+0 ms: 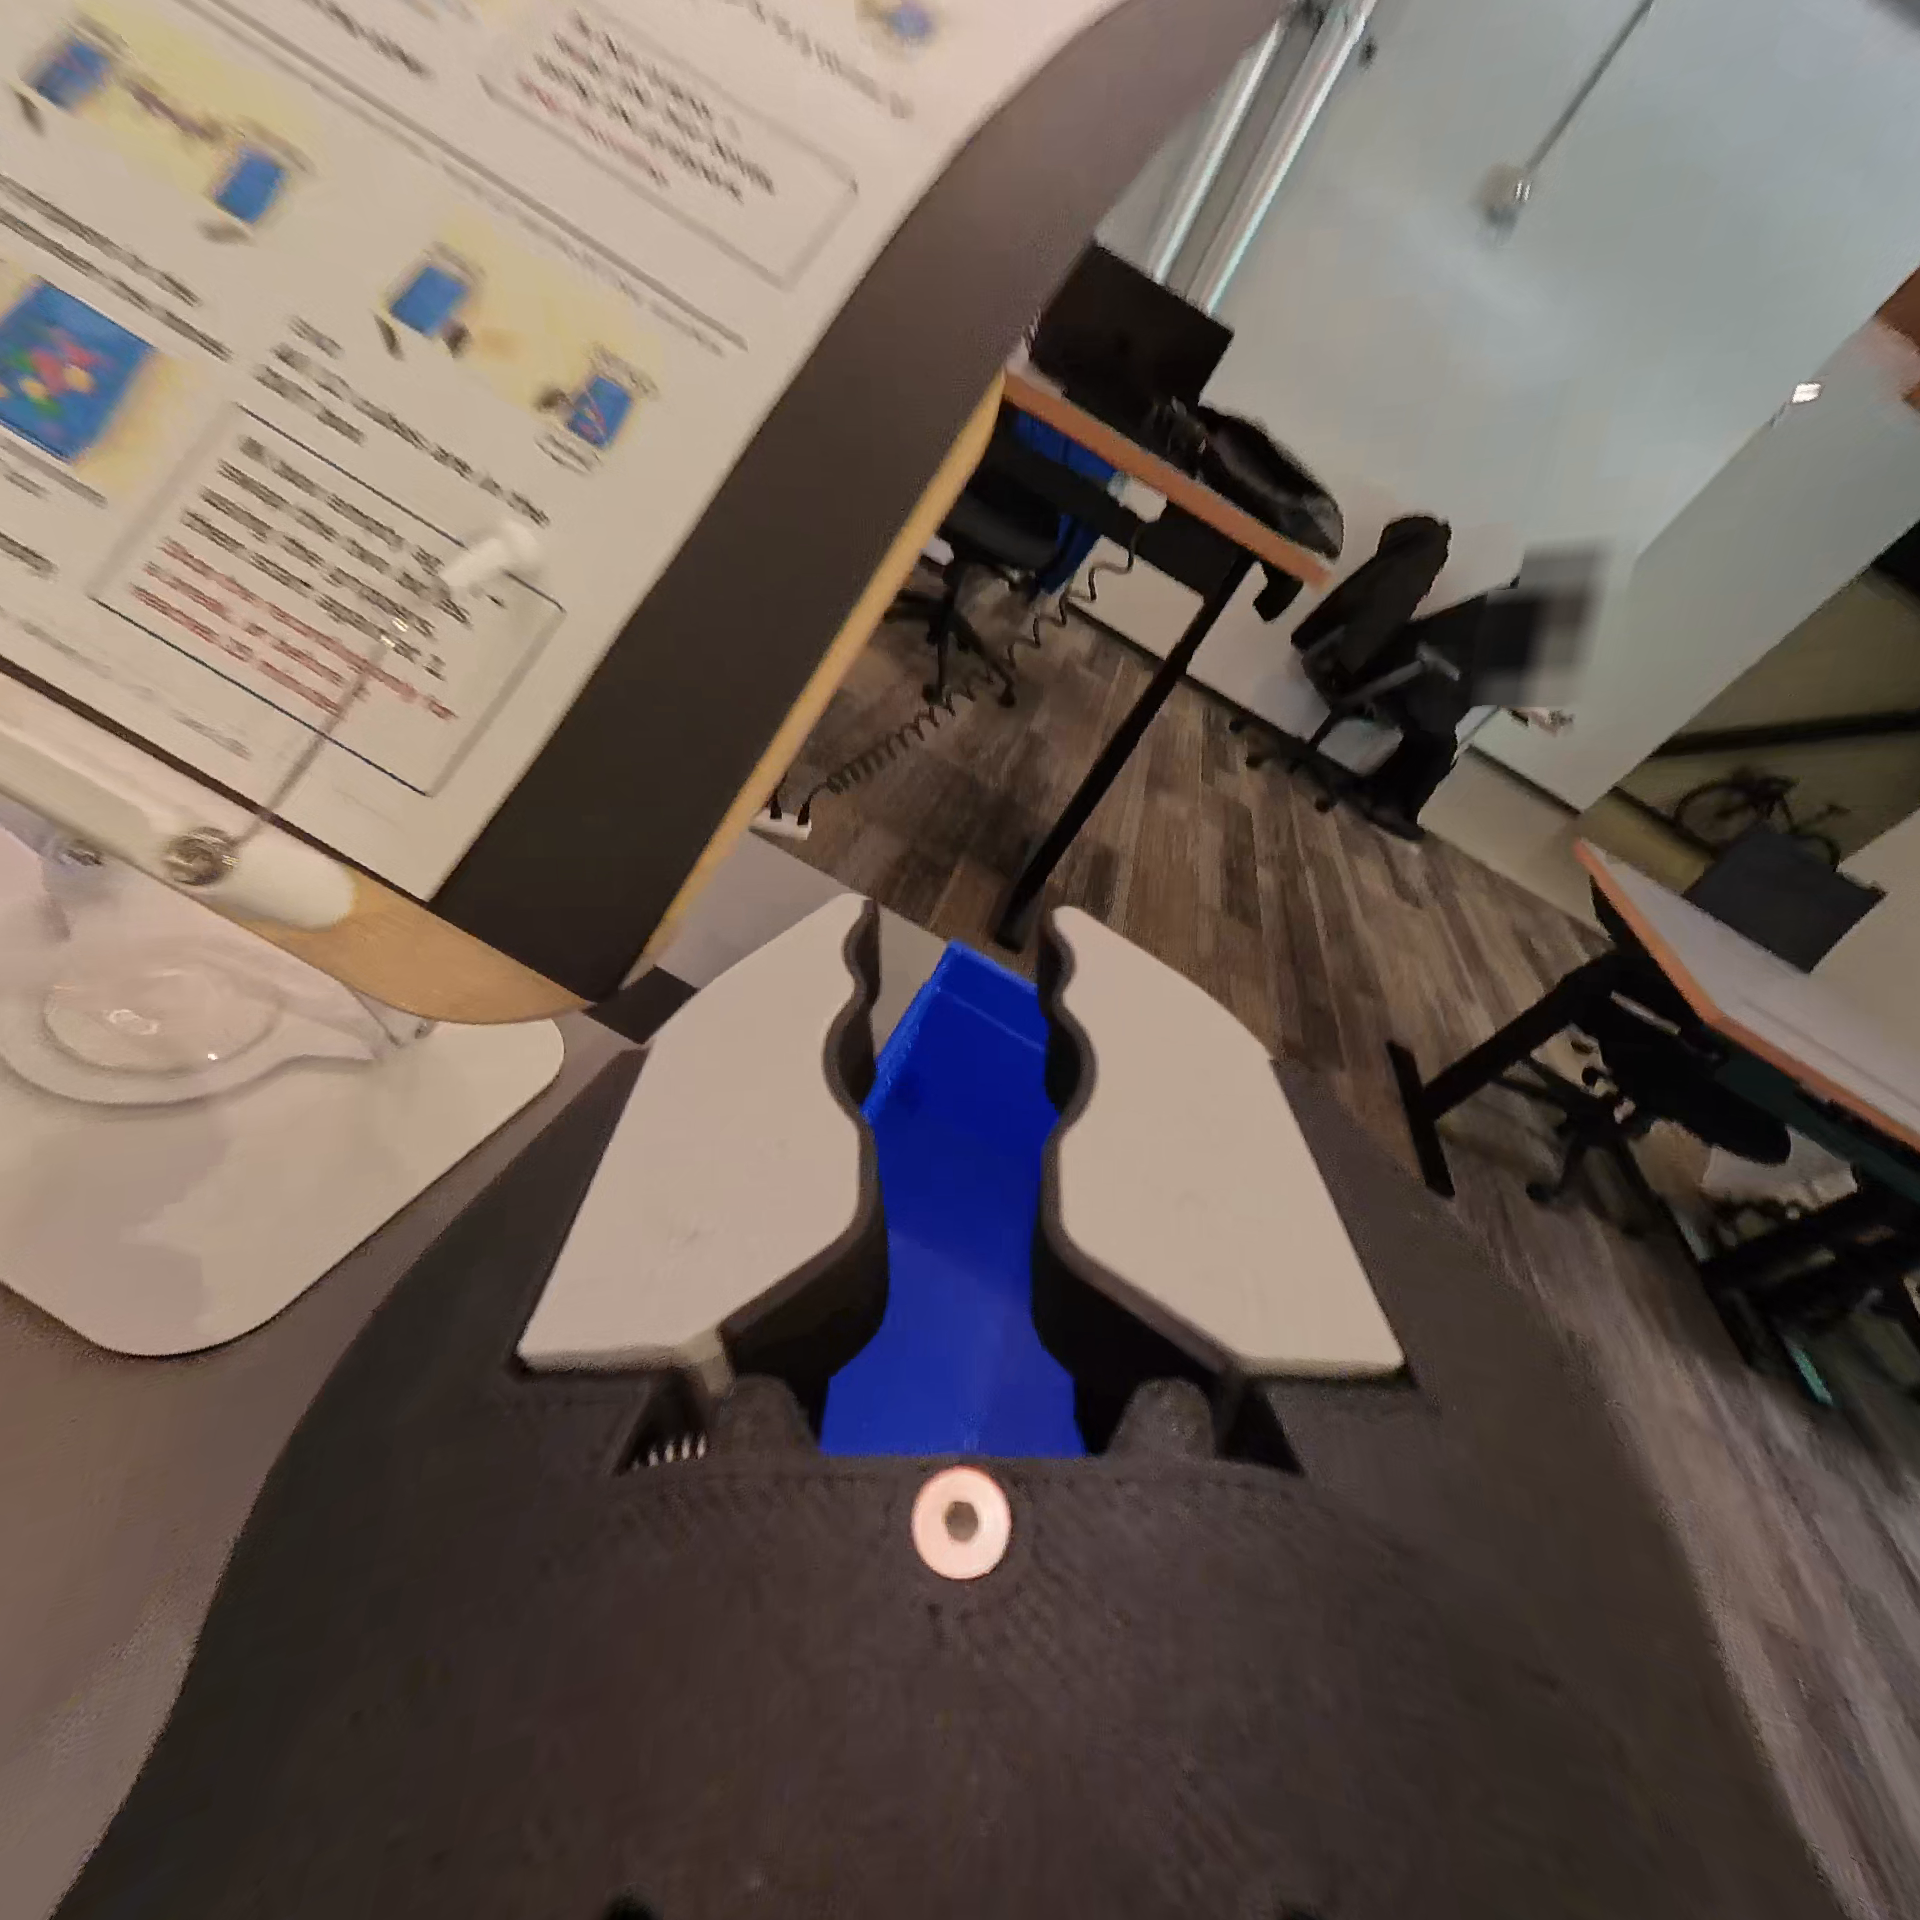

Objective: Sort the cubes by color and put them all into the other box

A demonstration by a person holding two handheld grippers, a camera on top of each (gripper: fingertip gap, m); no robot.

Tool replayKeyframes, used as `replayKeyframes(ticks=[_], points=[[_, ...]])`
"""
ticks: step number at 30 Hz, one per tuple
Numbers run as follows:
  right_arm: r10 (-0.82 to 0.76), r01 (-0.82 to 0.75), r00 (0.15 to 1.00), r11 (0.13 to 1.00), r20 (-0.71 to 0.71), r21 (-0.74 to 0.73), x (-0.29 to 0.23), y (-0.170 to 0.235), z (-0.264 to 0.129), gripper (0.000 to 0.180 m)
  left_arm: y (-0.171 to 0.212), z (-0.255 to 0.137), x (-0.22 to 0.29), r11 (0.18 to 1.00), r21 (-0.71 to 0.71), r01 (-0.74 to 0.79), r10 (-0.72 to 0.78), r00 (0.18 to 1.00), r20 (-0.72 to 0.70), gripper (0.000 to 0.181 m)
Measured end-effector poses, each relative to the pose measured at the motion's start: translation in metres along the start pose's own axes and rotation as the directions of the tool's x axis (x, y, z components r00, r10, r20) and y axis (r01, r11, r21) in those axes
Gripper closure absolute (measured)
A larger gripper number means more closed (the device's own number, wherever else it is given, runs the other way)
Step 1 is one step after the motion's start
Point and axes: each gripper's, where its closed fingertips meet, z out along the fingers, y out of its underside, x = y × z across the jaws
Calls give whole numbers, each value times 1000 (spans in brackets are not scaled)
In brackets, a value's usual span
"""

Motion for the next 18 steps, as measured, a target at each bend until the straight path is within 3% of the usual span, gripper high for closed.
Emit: replayKeyframes(ticks=[3, 12, 18], points=[[-49, 46, 998, 995, 29, 83, -6, -24, -18, 179, 0, -3, -6, 1000, 0, 5, -5, 1000, 30, 181], [-136, 63, 944, 969, 300, 241, -88, -72, -58, 180, 3, -18, -24, 999, -32, -12, 16, 994, 105, 181], [-201, 86, 876, 959, 438, 269, -161, -72, -62, 180, 17, -24, -29, 989, -130, -63, 80, 988, 129, 181]])
